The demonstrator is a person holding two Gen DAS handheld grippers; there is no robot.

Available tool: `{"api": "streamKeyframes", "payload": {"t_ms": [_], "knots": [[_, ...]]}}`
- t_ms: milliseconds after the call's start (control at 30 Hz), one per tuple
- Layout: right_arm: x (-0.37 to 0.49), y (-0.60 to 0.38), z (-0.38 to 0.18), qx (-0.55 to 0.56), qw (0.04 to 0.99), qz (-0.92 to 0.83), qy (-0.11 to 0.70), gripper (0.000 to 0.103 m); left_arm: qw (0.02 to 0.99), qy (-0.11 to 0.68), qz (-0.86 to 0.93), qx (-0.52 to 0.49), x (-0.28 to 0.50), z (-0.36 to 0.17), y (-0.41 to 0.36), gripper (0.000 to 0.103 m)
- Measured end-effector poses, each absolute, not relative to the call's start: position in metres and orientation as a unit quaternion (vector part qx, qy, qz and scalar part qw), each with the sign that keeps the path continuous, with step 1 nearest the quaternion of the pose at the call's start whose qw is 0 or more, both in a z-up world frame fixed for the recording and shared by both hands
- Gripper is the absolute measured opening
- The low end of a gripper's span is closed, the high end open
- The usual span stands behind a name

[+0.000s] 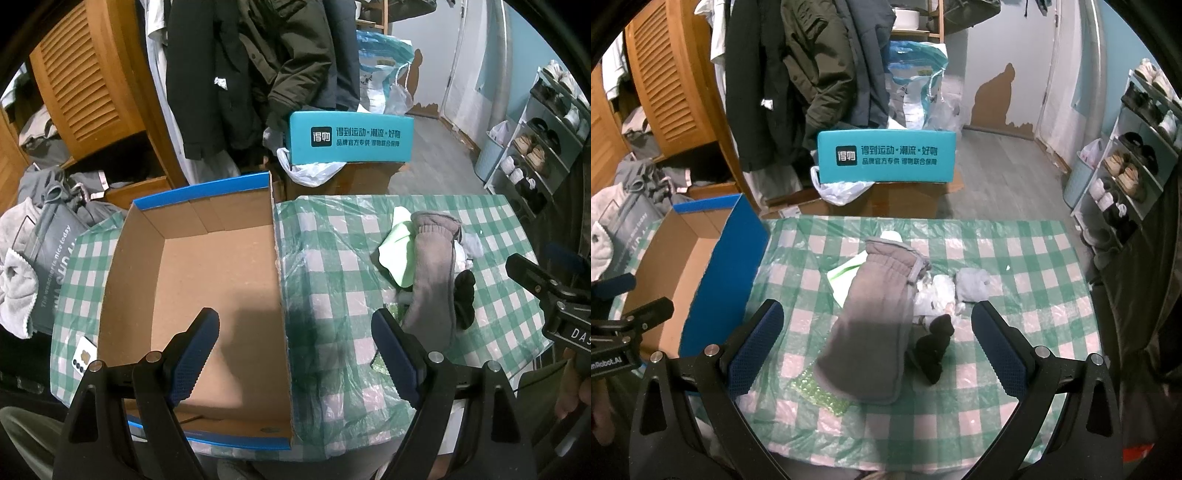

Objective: Organize soft objects
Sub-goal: 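Move both tools toward the grey glove on the table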

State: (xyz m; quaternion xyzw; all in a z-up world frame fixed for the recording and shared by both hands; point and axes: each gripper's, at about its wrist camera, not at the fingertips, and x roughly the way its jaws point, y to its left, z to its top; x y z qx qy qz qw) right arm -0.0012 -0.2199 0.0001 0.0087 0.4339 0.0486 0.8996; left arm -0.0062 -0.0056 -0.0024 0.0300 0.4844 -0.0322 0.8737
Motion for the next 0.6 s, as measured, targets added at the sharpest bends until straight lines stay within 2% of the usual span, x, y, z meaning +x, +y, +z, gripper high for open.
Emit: {"api": "streamKeyframes", "payload": {"t_ms": [600], "knots": [[-0.0037, -0.2244, -0.003, 0.009, 0.899, 0.047, 0.436, 0.101, 0.873, 0.486, -0.032, 0.032, -0.0054, -0.0022, -0.0063, 0.086]]}}
